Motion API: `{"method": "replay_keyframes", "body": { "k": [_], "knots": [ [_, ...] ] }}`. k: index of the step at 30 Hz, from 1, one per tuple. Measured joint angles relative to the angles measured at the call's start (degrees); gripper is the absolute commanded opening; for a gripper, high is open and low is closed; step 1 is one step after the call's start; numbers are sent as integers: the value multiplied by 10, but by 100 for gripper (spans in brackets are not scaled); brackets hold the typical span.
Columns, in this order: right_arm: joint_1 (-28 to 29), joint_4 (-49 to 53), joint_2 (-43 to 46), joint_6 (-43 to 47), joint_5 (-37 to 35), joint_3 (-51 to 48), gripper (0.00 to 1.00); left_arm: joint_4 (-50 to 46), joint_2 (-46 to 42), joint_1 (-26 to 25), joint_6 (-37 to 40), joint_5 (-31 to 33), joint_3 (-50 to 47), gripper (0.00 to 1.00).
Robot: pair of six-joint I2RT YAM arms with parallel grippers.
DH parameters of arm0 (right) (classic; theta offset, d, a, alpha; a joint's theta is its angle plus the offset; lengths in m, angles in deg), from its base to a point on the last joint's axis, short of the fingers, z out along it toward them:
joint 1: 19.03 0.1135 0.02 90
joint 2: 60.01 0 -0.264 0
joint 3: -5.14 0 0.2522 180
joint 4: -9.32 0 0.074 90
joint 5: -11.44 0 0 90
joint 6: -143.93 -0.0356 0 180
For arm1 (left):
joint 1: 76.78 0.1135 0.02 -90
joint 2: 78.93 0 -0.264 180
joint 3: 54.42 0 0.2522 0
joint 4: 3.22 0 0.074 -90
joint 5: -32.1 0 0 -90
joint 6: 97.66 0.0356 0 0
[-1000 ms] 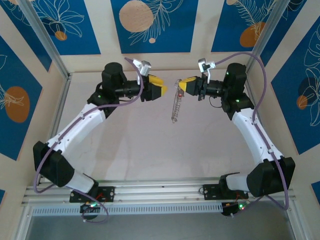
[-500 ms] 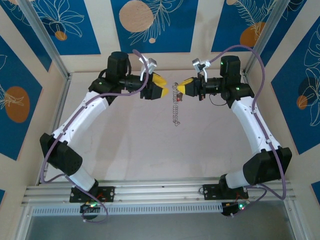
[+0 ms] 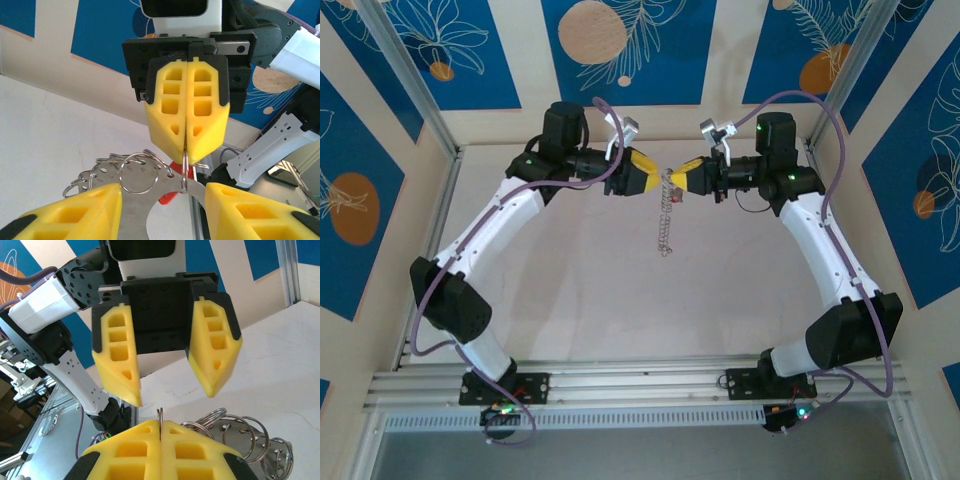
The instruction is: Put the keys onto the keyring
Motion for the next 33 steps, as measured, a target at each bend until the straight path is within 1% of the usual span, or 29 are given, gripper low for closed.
{"method": "replay_keyframes", "body": {
  "k": [2, 7, 14, 19, 21, 28, 33],
  "knots": [
    [3, -2, 0, 0, 0, 0, 0, 0, 2, 0, -2, 0, 0, 40],
    [8, -4, 0, -2, 0, 0, 0, 3, 2, -3, -2, -4, 0, 39],
    [11, -11, -6, -4, -5, 0, 0, 9, 2, -9, -7, -5, 0, 34],
    [11, -18, -7, -7, -7, 0, 0, 13, 2, -13, -12, -9, 0, 27],
    [11, -19, -7, -9, -9, 0, 0, 13, 2, -14, -13, -9, 0, 22],
    [11, -21, -7, -9, -9, 0, 0, 13, 2, -19, -13, -14, 0, 17],
    [11, -21, -7, -9, -8, 0, 0, 13, 3, -21, -12, -14, 0, 9]
  ]
}}
